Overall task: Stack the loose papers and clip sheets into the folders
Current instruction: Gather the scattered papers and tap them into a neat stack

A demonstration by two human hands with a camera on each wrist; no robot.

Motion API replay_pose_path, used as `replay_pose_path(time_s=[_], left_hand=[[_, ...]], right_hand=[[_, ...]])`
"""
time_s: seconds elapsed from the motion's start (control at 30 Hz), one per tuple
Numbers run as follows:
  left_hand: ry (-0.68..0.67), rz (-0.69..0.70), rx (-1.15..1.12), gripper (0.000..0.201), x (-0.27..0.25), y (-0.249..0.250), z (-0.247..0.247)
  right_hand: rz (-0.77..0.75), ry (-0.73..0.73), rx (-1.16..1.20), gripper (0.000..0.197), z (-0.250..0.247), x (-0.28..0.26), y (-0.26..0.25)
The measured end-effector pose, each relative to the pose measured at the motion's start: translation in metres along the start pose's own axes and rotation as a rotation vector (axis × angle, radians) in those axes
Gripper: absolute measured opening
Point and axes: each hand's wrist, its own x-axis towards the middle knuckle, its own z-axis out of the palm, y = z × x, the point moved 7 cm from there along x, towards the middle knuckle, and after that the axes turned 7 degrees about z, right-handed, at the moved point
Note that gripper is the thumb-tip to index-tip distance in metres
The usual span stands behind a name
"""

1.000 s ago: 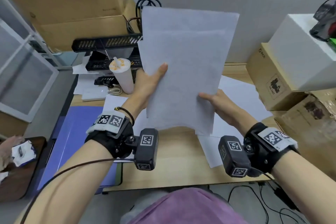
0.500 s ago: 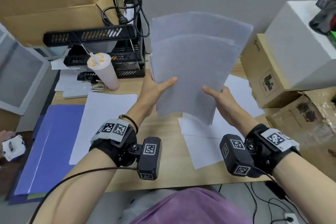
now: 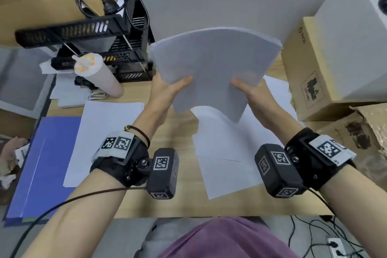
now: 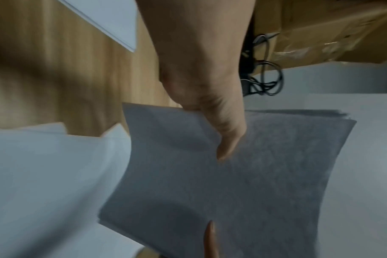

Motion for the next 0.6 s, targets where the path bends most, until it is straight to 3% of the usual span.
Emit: replay_pose_path(time_s=[0.13, 0.2, 0.33, 0.43, 0.6], left_hand=[[-0.097, -0.205, 0.140, 0.035, -0.039, -0.064, 0.011], [-0.092, -0.227, 0.156, 0.029, -0.042, -0.071, 0.018], [-0.018, -0.125, 0.131, 0.016, -0.010, -0.036, 0.038], [-0.026, -0.084, 0.139, 0.016, 0.001, -0.027, 0.051], [-0.047, -0.261, 0.184, 0.023, -0.023, -0.074, 0.055]], right_hand=[[0.187, -0.233, -0.219, 0.023, -0.010, -0.018, 0.066], [0.209, -0.281, -0.258, 0.017, -0.016, -0.021, 0.076], [0.172, -0.186, -0.098, 0.029, -0.025, 0.003, 0.055], [0.151, -0.001, 0.020, 0.014, -0.039, 0.021, 0.044], [0.281, 0.102, -0.044, 0.013, -0.059, 0.014, 0.088]])
